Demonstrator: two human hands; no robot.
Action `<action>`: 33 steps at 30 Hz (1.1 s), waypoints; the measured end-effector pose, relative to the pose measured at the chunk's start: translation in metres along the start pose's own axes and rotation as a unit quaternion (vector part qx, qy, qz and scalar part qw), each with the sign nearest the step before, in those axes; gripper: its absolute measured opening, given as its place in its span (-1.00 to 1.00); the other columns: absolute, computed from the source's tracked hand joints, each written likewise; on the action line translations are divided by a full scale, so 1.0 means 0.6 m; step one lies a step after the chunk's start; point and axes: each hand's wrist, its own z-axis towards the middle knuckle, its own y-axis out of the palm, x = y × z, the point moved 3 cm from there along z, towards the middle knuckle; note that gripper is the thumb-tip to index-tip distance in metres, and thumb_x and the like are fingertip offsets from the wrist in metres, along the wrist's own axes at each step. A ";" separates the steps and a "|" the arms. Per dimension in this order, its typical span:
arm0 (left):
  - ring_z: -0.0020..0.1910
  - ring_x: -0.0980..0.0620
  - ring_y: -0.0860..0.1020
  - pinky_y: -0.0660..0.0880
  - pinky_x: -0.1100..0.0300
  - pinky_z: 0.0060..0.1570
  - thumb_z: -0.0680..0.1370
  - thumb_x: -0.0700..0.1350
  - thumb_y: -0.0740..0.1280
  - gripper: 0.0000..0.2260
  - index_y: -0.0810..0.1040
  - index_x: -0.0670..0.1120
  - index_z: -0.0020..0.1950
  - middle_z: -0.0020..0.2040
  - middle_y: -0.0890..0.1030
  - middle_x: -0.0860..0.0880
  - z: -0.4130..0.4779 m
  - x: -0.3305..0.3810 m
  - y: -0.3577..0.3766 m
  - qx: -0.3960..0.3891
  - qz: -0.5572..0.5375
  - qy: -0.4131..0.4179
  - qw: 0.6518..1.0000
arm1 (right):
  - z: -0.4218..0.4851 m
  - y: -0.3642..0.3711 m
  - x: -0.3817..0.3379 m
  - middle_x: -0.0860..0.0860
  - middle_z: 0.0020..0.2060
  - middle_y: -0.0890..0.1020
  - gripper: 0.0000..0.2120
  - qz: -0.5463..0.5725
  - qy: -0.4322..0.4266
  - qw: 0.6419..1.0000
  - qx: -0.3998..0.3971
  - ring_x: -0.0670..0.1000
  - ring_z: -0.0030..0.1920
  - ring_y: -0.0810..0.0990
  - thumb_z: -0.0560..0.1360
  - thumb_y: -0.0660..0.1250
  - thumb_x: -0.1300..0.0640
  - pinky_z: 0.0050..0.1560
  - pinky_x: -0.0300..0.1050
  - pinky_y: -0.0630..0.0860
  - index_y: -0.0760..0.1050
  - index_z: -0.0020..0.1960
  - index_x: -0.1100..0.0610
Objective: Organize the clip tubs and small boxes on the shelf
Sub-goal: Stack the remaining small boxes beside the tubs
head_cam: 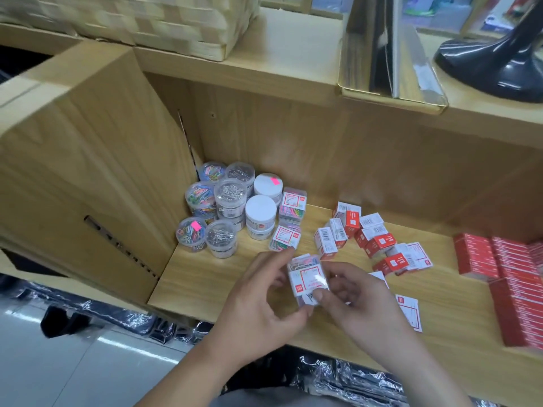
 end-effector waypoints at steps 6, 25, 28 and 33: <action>0.09 0.09 0.65 0.51 0.28 0.09 0.52 -0.21 0.52 -0.56 0.56 0.08 0.35 0.13 0.69 0.13 0.001 -0.020 -0.005 -0.026 -0.119 -0.134 0.983 | 0.018 -0.008 -0.030 -0.10 -0.09 0.70 -0.74 -0.053 -0.029 0.995 -0.076 -0.09 -0.11 0.61 0.56 0.40 0.24 -0.09 -0.23 0.55 0.65 0.09 -0.11; -0.14 -0.12 0.72 0.66 -0.16 -0.06 0.45 -0.02 0.54 -0.78 0.62 -0.03 0.02 -0.16 0.74 -0.08 0.080 -0.106 0.036 0.118 -0.184 -0.271 0.937 | 0.149 0.038 -0.061 0.08 -0.31 0.64 -0.79 -0.154 0.058 0.986 0.007 -0.04 -0.40 0.45 0.57 0.38 0.06 -0.42 -0.25 0.32 0.52 -0.10 0.21; -0.29 0.07 0.65 0.62 0.07 -0.21 0.49 -0.12 0.51 -0.82 0.62 0.10 0.03 -0.25 0.70 0.07 0.073 -0.117 0.021 0.079 -0.059 -0.192 0.977 | 0.153 0.038 -0.057 -0.18 -0.54 0.50 -0.70 -0.159 0.056 0.986 0.005 -0.14 -0.51 0.42 0.59 0.32 0.11 -0.48 -0.32 0.31 0.40 -0.31 0.09; -0.30 0.14 0.50 0.51 0.11 -0.26 0.49 0.02 0.42 -0.87 0.67 0.04 0.01 -0.32 0.52 0.14 0.078 -0.122 0.004 0.040 0.116 -0.089 0.988 | 0.166 0.042 -0.047 -0.10 -0.46 0.58 -0.75 -0.165 0.058 0.984 -0.013 -0.07 -0.41 0.56 0.60 0.27 0.02 -0.24 -0.02 0.63 0.50 -0.23 0.07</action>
